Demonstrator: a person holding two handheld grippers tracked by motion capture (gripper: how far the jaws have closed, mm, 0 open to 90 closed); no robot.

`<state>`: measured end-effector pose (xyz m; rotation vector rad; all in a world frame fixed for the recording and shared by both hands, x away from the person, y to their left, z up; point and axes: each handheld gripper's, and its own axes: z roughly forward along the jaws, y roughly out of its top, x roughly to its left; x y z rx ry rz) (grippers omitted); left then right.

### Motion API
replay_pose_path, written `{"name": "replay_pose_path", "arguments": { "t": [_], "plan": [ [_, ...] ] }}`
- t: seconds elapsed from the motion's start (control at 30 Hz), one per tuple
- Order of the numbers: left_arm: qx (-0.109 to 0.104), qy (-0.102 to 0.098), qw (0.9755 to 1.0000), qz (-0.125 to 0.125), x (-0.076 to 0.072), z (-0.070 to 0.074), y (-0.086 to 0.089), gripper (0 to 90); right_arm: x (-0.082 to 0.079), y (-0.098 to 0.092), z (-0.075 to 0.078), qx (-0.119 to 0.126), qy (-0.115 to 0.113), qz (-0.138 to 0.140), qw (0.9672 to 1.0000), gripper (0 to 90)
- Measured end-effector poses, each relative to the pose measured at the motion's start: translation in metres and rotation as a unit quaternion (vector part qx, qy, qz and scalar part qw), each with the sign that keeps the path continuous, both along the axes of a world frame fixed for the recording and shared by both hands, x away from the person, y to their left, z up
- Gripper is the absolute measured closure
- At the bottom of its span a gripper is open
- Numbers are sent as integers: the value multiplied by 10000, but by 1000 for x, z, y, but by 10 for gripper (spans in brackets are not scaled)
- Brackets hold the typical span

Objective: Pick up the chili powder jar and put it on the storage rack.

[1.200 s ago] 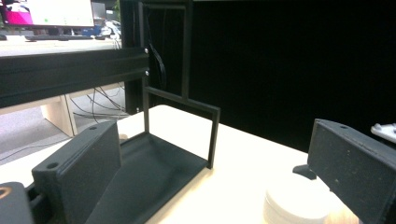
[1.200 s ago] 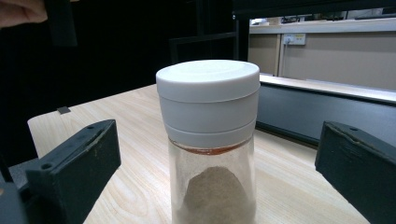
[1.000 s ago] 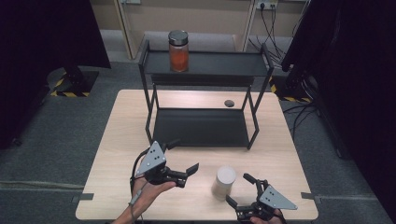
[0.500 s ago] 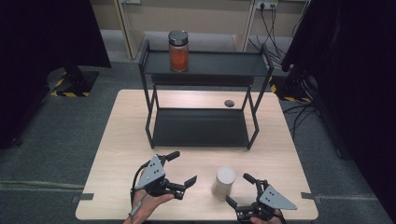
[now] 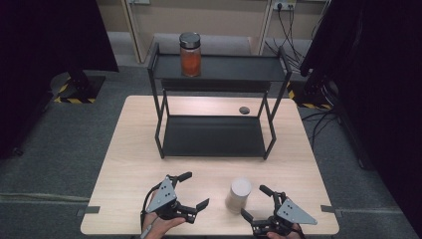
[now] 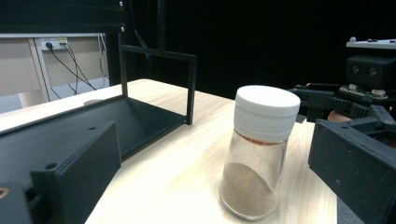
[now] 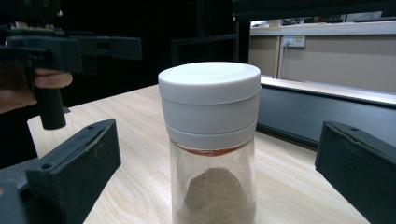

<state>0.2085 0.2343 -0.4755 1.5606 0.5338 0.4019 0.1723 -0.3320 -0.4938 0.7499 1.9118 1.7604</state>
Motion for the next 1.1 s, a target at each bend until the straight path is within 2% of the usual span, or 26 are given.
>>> {"name": "replay_pose_path", "arguments": {
  "t": [0.37,0.6,0.7,0.9,1.1],
  "plan": [
    [-77,-39,9999,-102,-5,-19,-1,19,0,-2,0,25,-14,27,10000,3],
    [-37,-221,9997,-83,-11,-31,-3,19,-2,-2,-1,38,-1,42,10000,3],
    [-88,-178,9997,-106,-10,-36,-3,20,-5,-3,-1,70,-14,6,10000,3],
    [-44,-298,9995,-119,-12,-39,-4,21,-10,-3,-1,46,-31,-33,10000,3],
    [-44,-237,9997,-22,-13,-42,-2,21,-9,-3,-1,48,0,-55,10000,3]
  ]
}}
